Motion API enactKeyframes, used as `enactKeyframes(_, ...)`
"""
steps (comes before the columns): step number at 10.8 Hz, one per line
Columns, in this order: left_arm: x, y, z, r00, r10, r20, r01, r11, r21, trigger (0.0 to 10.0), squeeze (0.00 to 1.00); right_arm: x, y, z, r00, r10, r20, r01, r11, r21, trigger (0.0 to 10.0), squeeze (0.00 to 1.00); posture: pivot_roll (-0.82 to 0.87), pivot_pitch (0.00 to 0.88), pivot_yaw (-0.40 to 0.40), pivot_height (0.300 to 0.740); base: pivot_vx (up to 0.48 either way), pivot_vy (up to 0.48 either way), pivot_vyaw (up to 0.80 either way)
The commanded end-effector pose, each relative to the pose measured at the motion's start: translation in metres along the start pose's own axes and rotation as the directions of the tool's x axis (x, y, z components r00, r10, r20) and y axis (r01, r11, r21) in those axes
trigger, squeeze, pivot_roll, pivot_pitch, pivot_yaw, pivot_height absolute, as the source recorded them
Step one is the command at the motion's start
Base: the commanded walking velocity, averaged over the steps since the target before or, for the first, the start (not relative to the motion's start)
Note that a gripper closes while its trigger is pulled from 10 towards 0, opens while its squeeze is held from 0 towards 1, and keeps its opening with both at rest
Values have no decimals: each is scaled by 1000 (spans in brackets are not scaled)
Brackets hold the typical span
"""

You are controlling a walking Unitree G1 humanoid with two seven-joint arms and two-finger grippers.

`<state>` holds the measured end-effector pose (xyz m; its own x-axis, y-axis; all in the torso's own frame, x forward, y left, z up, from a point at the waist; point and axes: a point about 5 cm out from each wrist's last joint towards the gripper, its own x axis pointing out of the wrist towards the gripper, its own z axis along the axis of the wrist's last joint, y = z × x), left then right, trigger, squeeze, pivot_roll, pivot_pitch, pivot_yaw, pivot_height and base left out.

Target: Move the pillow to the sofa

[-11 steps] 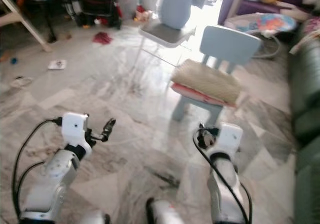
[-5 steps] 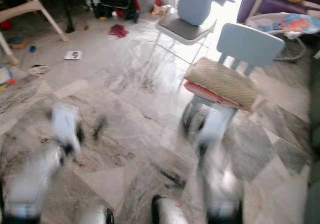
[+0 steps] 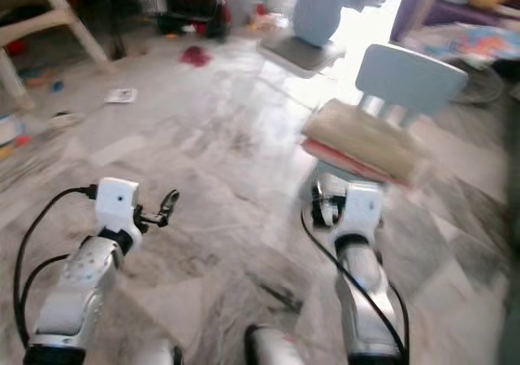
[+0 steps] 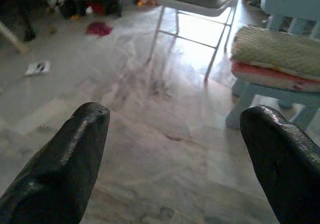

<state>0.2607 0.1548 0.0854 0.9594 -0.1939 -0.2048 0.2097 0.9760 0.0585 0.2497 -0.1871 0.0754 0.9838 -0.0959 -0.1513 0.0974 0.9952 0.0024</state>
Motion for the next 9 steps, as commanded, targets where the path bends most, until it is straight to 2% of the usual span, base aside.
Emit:
enactKeyframes(1, 3, -6, 1, 1000, 4, 17, -4, 1000, -7, 10000, 0, -1, -4, -4, 1000, -1, 0, 1, 1000, -9, 10000, 0, 16, 69, -48, 740, 0, 0, -800)
enactKeyframes(2, 1, -6, 3, 1000, -4, 28, 5, 1000, -27, 10000, 0, 0, -4, -5, 1000, 0, 0, 0, 1000, -17, 10000, 0, 15, 77, -57, 740, 0, 0, -800)
enactKeyframes(3, 1, -8, 2, 999, -23, 35, 24, 1000, -5, 10000, 0, 1, -2, -7, 1000, -5, -7, 5, 1000, -11, 10000, 0, 20, 69, -71, 740, 0, 0, -800)
enactKeyframes(4, -3, -8, -2, 999, -16, 30, 17, 1000, -12, 10000, 0, -4, -1, -7, 1000, -3, 0, 3, 1000, -11, 10000, 0, 32, 74, -79, 740, 0, 0, -800)
enactKeyframes(5, -9, -2, 2, 999, 14, 45, -14, 1000, 7, 10000, 0, -11, -7, -9, 999, -44, -16, 44, 999, 10, 10000, 0, 39, 101, -72, 740, 0, 0, -800)
enactKeyframes(7, -18, 2, -11, 1000, 1, -5, -1, 1000, -16, 10000, 0, -18, -10, -19, 997, -58, -48, 59, 998, 14, 10000, 0, 21, 118, -60, 740, 0, 0, -800)
enactKeyframes(9, -16, -1, -9, 1000, -7, 2, 7, 1000, -15, 10000, 0, -14, -7, -19, 998, -43, -42, 44, 999, 11, 10000, 0, 24, 111, -53, 740, 334, 0, -800)
